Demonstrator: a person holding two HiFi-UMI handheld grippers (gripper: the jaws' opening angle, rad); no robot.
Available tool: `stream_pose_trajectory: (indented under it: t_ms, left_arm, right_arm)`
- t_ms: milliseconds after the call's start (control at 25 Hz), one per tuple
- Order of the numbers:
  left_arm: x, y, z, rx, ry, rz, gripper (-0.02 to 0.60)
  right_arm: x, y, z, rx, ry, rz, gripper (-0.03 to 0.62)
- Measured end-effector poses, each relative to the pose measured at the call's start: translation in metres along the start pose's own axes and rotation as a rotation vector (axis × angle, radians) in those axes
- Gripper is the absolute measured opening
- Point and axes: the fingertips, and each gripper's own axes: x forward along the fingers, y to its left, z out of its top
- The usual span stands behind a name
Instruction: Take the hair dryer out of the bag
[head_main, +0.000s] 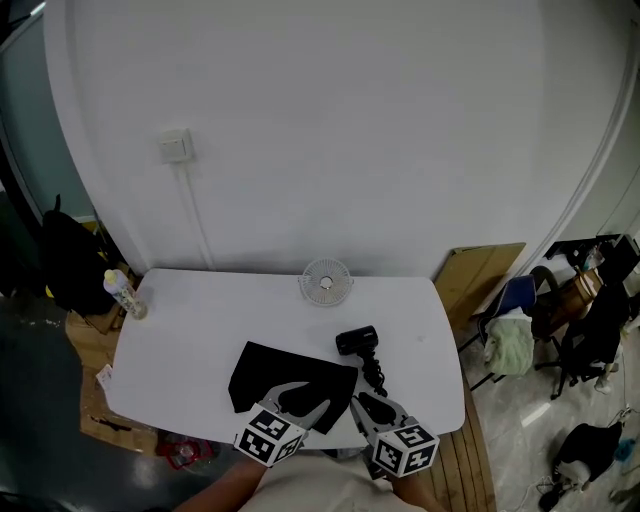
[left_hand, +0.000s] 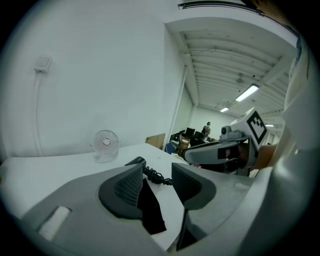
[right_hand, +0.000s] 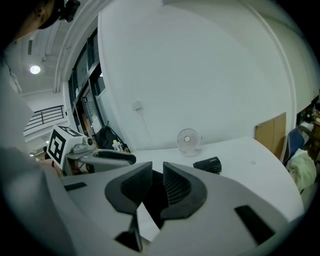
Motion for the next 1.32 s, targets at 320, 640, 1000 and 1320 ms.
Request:
stream_pose_trajectory:
  t_ms: [320, 640, 1000, 1320]
  left_arm:
    - [-0.01, -0.018, 0.0, -0.002, -0.015, -0.027, 0.012]
    - [-0.023, -0.028, -0.004, -0.014, -0.034, -0.03, 0.011]
    - [-0.027, -0.036, -0.004, 0.0, -0.033, -0.032, 0.012]
    - [-0.029, -0.041, -0.014, -0.029, -0.018, -0.032, 0.012]
  right_arm:
    - [-0.025, 0.004, 0.005, -0.041, -0.024, -0.028, 0.015]
    - [-0.04, 0.003, 0.007, -0.022, -0.043, -0.035, 0.015]
    - [-0.046, 0.015, 0.0, -0.051, -0.035, -0.023, 0.015]
    - [-0.056, 0.008, -0.013, -0.014, -0.019, -0.037, 0.014]
